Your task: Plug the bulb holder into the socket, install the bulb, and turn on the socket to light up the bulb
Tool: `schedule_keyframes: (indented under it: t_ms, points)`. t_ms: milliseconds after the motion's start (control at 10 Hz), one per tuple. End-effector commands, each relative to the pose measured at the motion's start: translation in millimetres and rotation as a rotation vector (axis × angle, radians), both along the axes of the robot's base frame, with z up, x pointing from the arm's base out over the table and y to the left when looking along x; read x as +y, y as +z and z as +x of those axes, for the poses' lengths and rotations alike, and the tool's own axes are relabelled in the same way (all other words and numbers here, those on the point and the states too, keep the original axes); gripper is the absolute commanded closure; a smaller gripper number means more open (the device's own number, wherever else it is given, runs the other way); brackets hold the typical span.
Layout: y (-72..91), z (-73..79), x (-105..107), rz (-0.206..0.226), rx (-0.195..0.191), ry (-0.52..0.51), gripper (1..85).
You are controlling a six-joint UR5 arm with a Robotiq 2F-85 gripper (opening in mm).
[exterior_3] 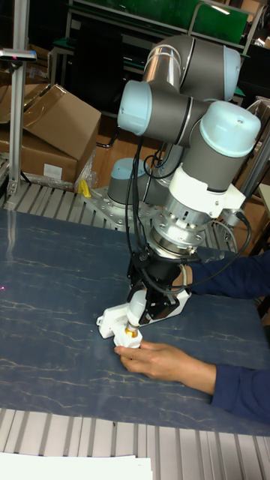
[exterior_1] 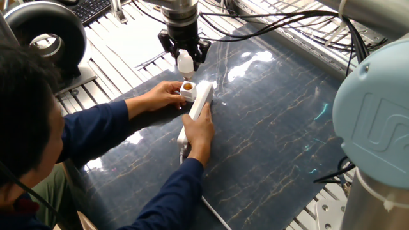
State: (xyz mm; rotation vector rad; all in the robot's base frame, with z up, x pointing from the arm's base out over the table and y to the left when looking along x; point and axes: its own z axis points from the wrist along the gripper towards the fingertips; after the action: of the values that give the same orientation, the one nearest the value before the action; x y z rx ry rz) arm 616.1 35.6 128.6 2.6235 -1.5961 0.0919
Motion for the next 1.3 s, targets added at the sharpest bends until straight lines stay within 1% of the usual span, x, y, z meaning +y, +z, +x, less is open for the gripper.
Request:
schedule_keyframes:
  t_ms: [0,300,600,800,1200]
  points:
    - [-6.2,-1.3,3,0.022,-0.002,0.041,84.7]
    - [-13.6,-4.5,2,0.031,-0.003,0.046,84.7]
    - [-16.9,-6.2,1,0.026,0.007,0.059,84.7]
    - [-21.5,-7.4,2,0.031,0.018,0.061,84.7]
    - [-24.2,-7.5,2,0.035,0.025,0.064,84.7]
